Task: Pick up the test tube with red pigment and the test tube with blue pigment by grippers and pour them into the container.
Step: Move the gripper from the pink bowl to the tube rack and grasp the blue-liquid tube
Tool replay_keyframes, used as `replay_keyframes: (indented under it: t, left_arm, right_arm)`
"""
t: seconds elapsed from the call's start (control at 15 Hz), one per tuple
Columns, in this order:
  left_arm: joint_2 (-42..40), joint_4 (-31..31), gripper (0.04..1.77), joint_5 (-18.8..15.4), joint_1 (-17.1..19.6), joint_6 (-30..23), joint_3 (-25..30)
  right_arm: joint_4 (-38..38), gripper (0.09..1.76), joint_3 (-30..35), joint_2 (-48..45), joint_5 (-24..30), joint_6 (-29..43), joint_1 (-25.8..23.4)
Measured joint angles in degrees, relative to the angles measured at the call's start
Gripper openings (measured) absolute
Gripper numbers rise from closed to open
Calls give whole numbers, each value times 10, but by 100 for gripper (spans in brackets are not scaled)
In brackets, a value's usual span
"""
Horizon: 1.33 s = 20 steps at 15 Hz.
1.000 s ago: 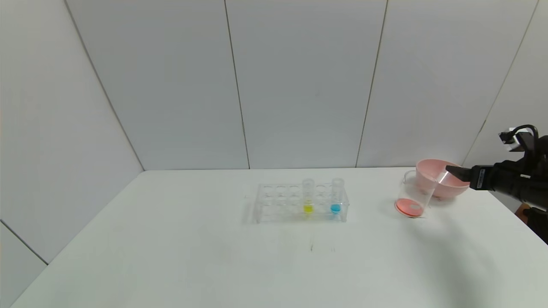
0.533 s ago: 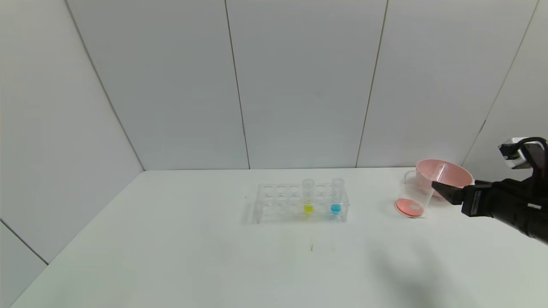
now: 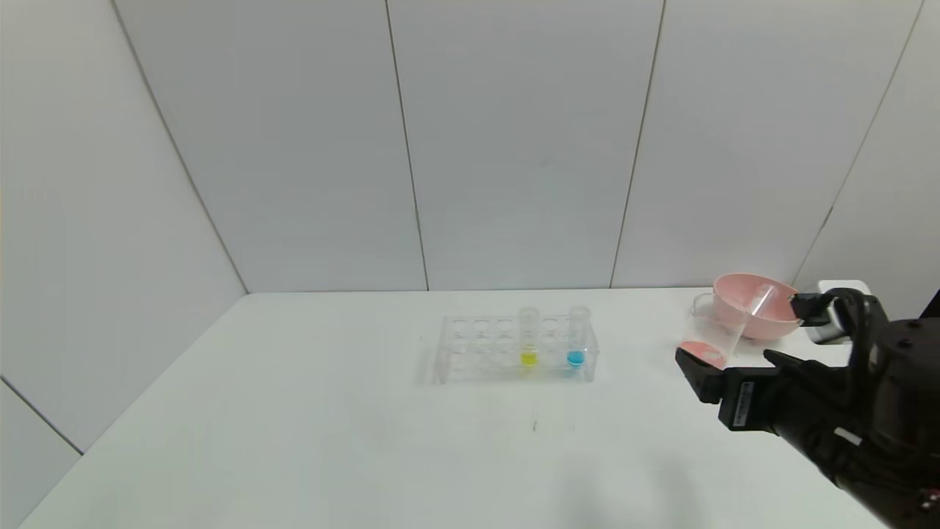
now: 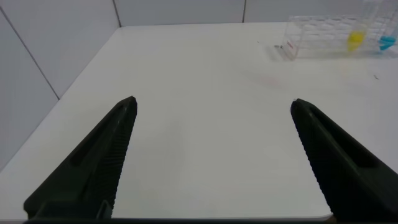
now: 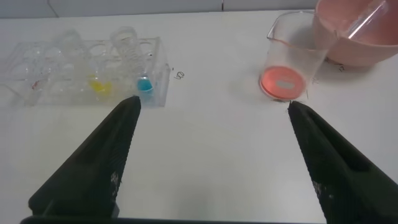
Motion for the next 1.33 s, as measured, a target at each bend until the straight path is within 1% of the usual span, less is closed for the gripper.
replay_keyframes:
  t: [0.07,0.2,0.33,0.47,0.73,1.0,1.2,1.33]
  left_arm:
    - [0,0,176,0,0,0,0]
    - [0,0,176,0,0,0,0]
    - [0,0,176,0,0,0,0]
    - [0,0,176,0,0,0,0]
    - [0,0,176,0,0,0,0]
    - [0,0,176,0,0,0,0]
    - [0,0,176,0,0,0,0]
    - [0,0,176,0,0,0,0]
  right_arm:
    - [-1,170,-13,19,-18,12,23]
    - [-3,170,-43,59,-33,22,56]
    - [-3,170,-82,101,-37,24,73]
    - [-3,170,-117,141,-37,23,78]
    - [-2,170,-186,216,-35,22,75]
    - [-2,170,-246,280,-35,10,59]
    - [-1,170,-282,313,-35,1,42]
    - [-1,170,-293,327,-35,0,33]
